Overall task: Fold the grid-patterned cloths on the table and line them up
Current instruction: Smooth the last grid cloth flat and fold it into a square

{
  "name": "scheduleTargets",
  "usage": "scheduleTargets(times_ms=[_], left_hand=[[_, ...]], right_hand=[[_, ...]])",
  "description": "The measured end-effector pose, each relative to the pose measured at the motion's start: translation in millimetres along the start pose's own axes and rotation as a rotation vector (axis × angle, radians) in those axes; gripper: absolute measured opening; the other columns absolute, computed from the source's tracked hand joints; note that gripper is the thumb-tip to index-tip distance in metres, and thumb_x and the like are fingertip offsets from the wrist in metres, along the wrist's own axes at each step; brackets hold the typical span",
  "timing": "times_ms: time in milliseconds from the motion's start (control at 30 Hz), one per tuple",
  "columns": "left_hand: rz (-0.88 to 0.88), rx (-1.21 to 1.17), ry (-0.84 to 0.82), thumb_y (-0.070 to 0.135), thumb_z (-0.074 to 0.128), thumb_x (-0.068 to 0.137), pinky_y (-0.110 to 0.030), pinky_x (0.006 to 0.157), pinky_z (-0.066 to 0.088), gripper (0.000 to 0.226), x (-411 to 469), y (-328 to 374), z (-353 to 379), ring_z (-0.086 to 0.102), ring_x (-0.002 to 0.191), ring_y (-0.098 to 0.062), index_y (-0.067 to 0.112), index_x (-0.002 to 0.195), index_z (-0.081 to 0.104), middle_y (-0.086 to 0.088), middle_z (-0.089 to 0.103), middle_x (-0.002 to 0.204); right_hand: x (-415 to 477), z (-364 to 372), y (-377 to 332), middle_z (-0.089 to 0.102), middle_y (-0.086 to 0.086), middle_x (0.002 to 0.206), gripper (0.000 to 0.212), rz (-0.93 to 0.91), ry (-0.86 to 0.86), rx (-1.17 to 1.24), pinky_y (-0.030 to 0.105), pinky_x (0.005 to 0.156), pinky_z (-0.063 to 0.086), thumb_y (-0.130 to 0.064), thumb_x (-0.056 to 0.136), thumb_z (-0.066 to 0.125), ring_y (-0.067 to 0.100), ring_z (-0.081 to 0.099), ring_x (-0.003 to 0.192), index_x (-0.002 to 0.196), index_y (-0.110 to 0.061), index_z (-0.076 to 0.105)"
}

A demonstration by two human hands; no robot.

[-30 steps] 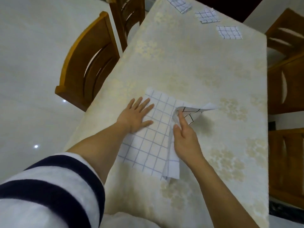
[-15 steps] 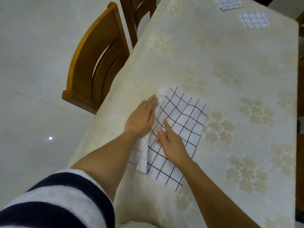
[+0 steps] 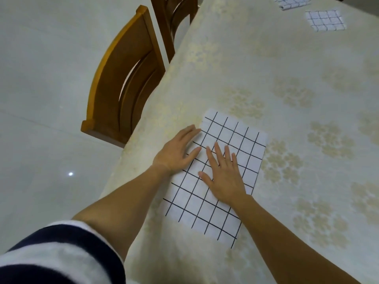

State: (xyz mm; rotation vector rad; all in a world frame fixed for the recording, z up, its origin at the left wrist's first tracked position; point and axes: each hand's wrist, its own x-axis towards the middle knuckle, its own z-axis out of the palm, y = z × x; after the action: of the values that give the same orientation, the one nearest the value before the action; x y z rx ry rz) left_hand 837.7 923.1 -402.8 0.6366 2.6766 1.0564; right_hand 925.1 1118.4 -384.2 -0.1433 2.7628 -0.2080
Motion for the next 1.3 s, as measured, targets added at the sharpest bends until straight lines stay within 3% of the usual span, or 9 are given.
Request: scheduleTargets(times_ms=[100, 233, 433, 567, 667, 767, 933, 1133, 1300], left_hand=[[0.074, 0.095, 0.012, 0.052, 0.05, 0.102, -0.028, 0.115, 0.032, 0.056, 0.7, -2.5, 6.3, 0.031, 0.147, -0.012, 0.033, 0.154, 0.039, 0.008, 0.03, 0.163], [0.152, 0.145, 0.04, 0.045, 0.057, 0.1, -0.039, 0.121, 0.031, 0.055, 2.8, -7.3, 10.7, 0.035, 0.146, -0.019, 0.024, 0.15, 0.048, 0.003, 0.041, 0.157], [0.185, 0.161, 0.058, 0.041, 0.06, 0.095, -0.032, 0.121, 0.025, 0.05, 4.4, -6.8, 10.8, 0.038, 0.144, -0.022, 0.02, 0.141, 0.058, 0.001, 0.049, 0.152], [0.195, 0.135, 0.028, 0.044, 0.059, 0.094, -0.038, 0.12, 0.03, 0.053, 4.1, -1.6, 4.4, 0.038, 0.143, -0.024, 0.021, 0.142, 0.056, 0.0, 0.046, 0.154], [0.182, 0.166, -0.013, 0.051, 0.059, 0.095, -0.039, 0.121, 0.029, 0.057, 3.2, 1.2, 1.7, 0.034, 0.146, -0.023, 0.026, 0.146, 0.052, 0.003, 0.04, 0.159], [0.139, 0.172, -0.022, 0.055, 0.053, 0.097, -0.044, 0.12, 0.031, 0.056, 2.0, 3.8, 1.3, 0.033, 0.146, -0.021, 0.026, 0.145, 0.053, 0.003, 0.039, 0.159], [0.091, 0.172, -0.028, 0.057, 0.044, 0.101, -0.042, 0.12, 0.031, 0.056, -1.0, 10.7, -3.2, 0.03, 0.147, -0.018, 0.028, 0.148, 0.05, 0.005, 0.035, 0.161], [0.142, 0.236, -0.065, 0.054, 0.048, 0.099, -0.046, 0.12, 0.03, 0.055, -3.3, 16.4, -4.7, 0.03, 0.146, -0.022, 0.025, 0.145, 0.053, 0.0, 0.039, 0.159], [0.238, 0.353, 0.055, 0.029, 0.056, 0.101, -0.055, 0.121, 0.025, 0.046, -21.1, 62.0, 15.7, 0.036, 0.14, -0.036, 0.008, 0.141, 0.052, -0.018, 0.043, 0.151]], right_hand=[[-2.3, -6.1, 8.3, -0.013, -0.003, 0.166, 0.069, -0.022, 0.092, 0.08, 0.044, 0.124, -0.004, -0.061, 0.102, 0.016, 0.019, -0.019, 0.151, 0.158, -0.029, -0.005], [3.3, -16.6, 50.9, 0.005, 0.0, 0.167, 0.061, 0.129, 0.257, 0.209, 0.041, 0.125, 0.003, -0.045, 0.105, 0.018, 0.018, -0.004, 0.154, 0.159, -0.018, 0.009], [26.2, -29.9, 136.1, -0.004, -0.007, 0.167, 0.065, 0.158, 0.102, 0.052, 0.043, 0.124, -0.001, -0.057, 0.104, 0.013, 0.024, -0.008, 0.153, 0.159, -0.025, 0.001], [27.6, -40.7, 140.5, -0.005, -0.005, 0.166, 0.068, 0.153, 0.103, -0.039, 0.044, 0.124, -0.004, -0.059, 0.103, 0.017, 0.024, -0.01, 0.153, 0.159, -0.026, 0.001], [3.7, -38.4, 122.1, 0.015, 0.0, 0.165, 0.062, 0.13, 0.242, 0.037, 0.043, 0.125, 0.002, -0.05, 0.105, 0.031, 0.023, 0.002, 0.154, 0.158, -0.022, 0.017], [-29.1, -20.7, 110.5, 0.033, 0.002, 0.159, 0.061, 0.071, 0.213, 0.058, 0.047, 0.124, 0.006, -0.056, 0.101, 0.034, 0.025, 0.011, 0.153, 0.154, -0.027, 0.03], [-62.8, -3.0, 113.2, 0.01, -0.004, 0.166, 0.08, 0.059, 0.07, 0.039, 0.045, 0.124, -0.003, -0.075, 0.089, 0.032, 0.021, -0.006, 0.153, 0.157, -0.035, 0.018], [-80.3, -7.5, 115.6, -0.004, -0.005, 0.166, 0.101, 0.044, -0.057, 0.009, 0.043, 0.122, -0.008, -0.078, 0.078, 0.047, 0.023, -0.011, 0.153, 0.158, -0.033, 0.005], [-90.5, -10.6, 105.4, -0.004, -0.007, 0.165, 0.097, 0.043, 0.049, 0.038, 0.042, 0.124, -0.005, -0.071, 0.085, 0.049, 0.019, -0.008, 0.153, 0.159, -0.026, 0.005]])
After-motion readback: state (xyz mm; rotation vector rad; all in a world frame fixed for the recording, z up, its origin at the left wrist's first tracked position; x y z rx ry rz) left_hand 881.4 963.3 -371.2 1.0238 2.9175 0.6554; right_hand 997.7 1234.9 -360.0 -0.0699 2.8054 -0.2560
